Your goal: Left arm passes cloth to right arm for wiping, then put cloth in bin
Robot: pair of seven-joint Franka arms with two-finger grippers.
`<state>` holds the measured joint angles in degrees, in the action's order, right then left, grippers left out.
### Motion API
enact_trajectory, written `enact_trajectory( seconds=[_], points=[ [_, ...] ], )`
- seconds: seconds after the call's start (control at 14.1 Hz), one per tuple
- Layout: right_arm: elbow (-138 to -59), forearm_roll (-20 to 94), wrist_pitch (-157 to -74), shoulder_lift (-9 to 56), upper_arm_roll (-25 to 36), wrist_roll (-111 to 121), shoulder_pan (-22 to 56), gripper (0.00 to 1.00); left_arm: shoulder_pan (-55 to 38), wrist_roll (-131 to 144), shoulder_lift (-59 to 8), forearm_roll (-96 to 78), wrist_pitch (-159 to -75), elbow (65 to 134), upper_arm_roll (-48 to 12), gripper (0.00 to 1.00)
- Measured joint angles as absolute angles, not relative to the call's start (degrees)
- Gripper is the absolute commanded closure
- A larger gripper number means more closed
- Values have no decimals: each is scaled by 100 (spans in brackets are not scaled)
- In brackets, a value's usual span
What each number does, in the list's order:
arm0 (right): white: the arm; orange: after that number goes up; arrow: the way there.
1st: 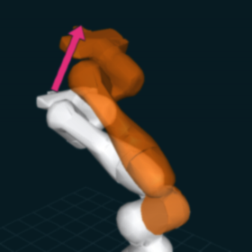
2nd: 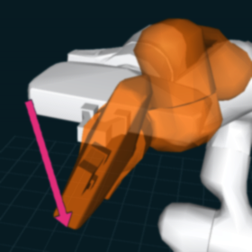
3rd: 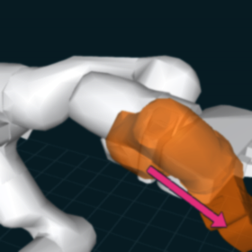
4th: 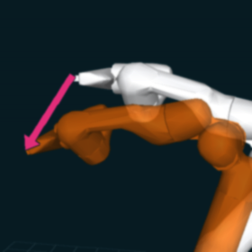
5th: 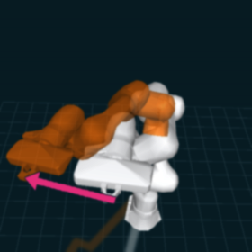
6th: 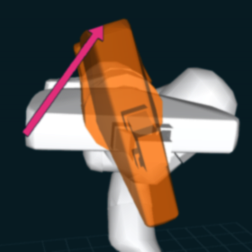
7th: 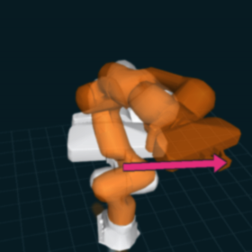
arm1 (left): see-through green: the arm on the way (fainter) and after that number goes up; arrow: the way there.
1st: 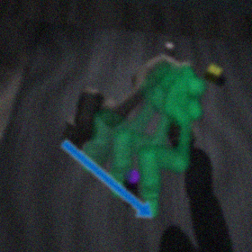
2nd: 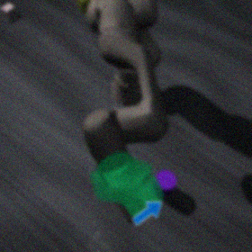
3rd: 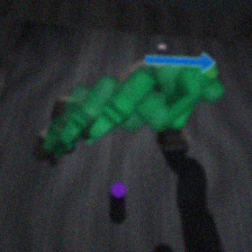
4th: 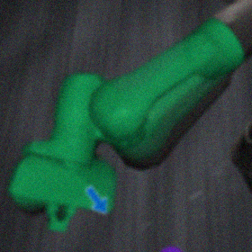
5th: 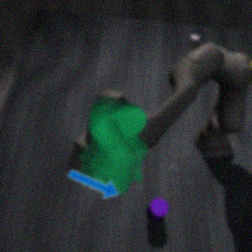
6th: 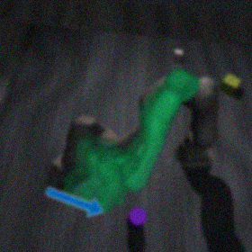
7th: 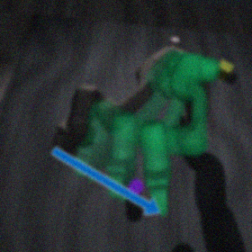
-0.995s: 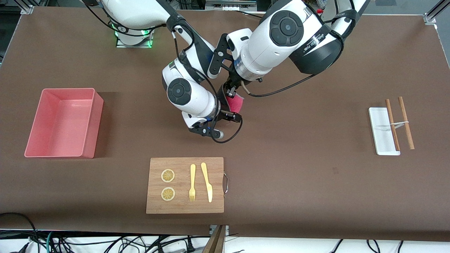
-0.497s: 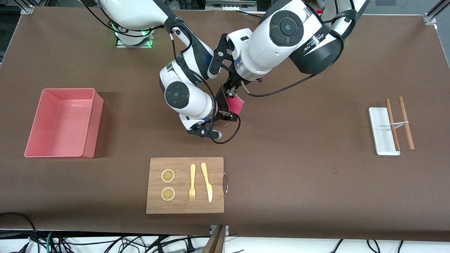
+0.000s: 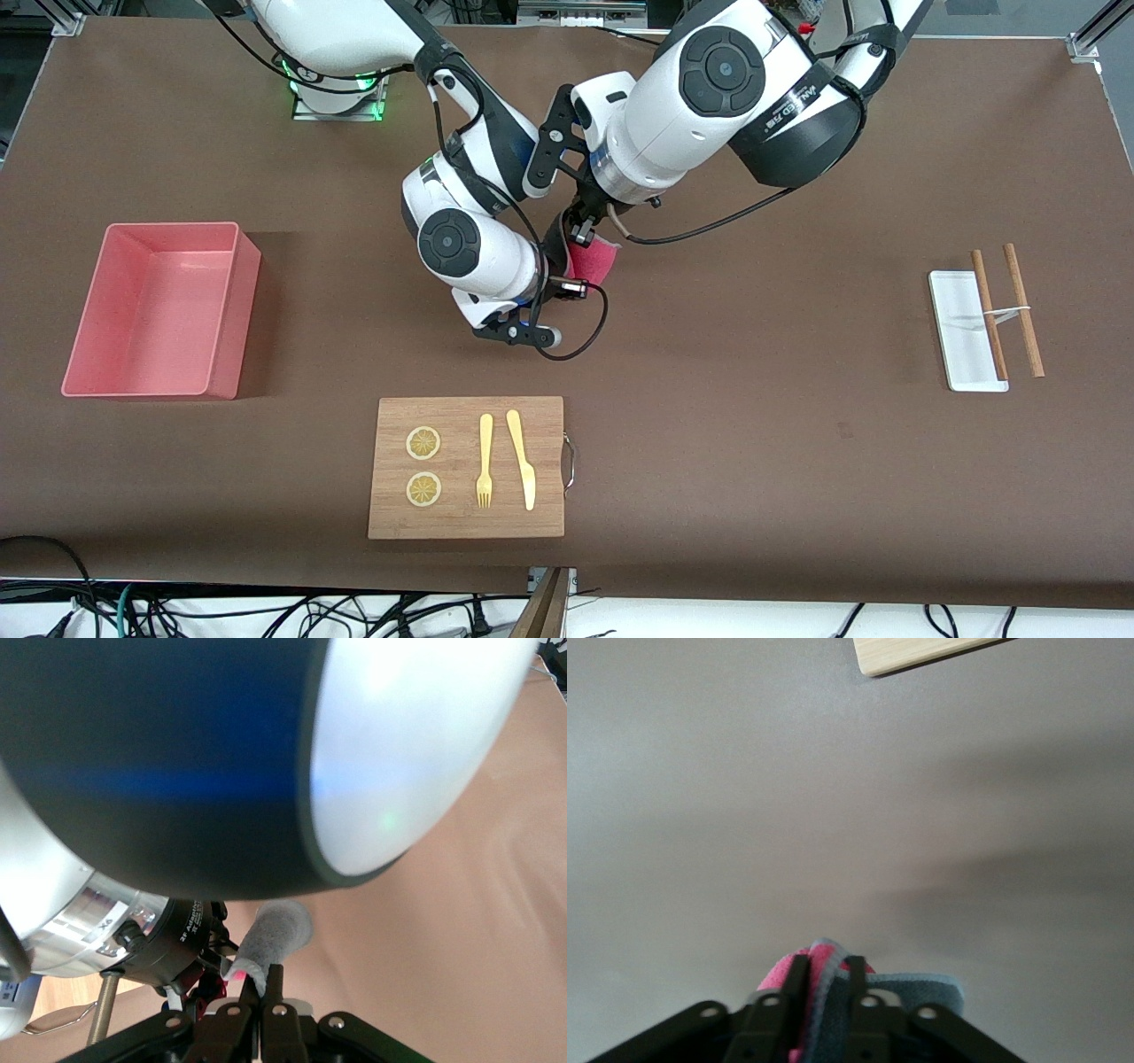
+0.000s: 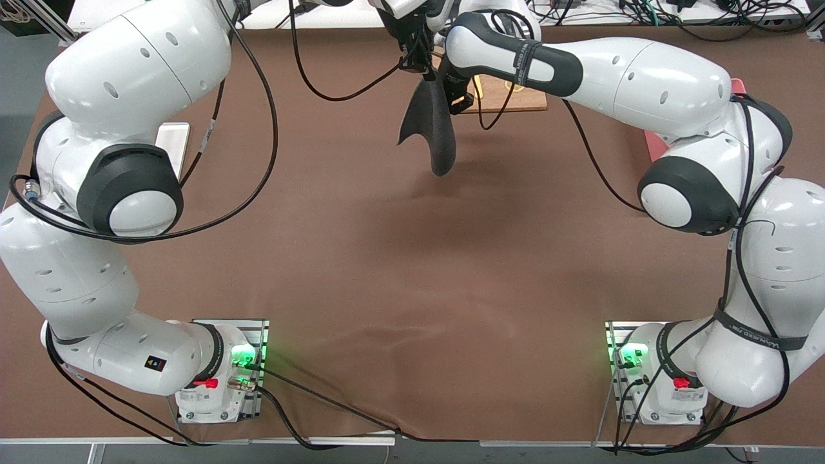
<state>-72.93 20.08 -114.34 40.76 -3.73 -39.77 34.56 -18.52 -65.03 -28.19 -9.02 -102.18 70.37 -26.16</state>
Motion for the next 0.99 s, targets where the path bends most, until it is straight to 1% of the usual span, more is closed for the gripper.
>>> enact_trajectory(
  seconds=[0.21,0.28,0.36,0.5,0.71,0.85,0.99],
  points=[
    [-7293,2007,-11421,4080,-372,-3923,3456,100,-1852,-6503,-2819,-902,-10218,7037,-2616,100],
    [-7294,2007,-11414,4086,-372,-3893,3456,100,-1852,-6502,-2819,-903,-10218,7037,-2616,5],
    [-7294,2007,-11412,4091,-372,-3879,3456,100,-1852,-6488,-2819,-905,-10218,7037,-2616,0],
    [-7293,2007,-11400,4091,-365,-3876,3447,100,-1852,-6346,-2819,-934,-10218,7034,-2616,0],
    [-7252,2007,-11156,4090,-346,-3863,3309,100,-1852,-6211,-2819,-955,-10218,7024,-2616,0],
    [-7120,2007,-10843,4071,-344,-3828,3150,100,-1852,-6192,-2819,-955,-10218,7020,-2616,0],
    [-6863,2008,-10300,4009,-344,-3770,2977,100,-1851,-6186,-2819,-956,-10218,7016,-2616,0]
  ],
)
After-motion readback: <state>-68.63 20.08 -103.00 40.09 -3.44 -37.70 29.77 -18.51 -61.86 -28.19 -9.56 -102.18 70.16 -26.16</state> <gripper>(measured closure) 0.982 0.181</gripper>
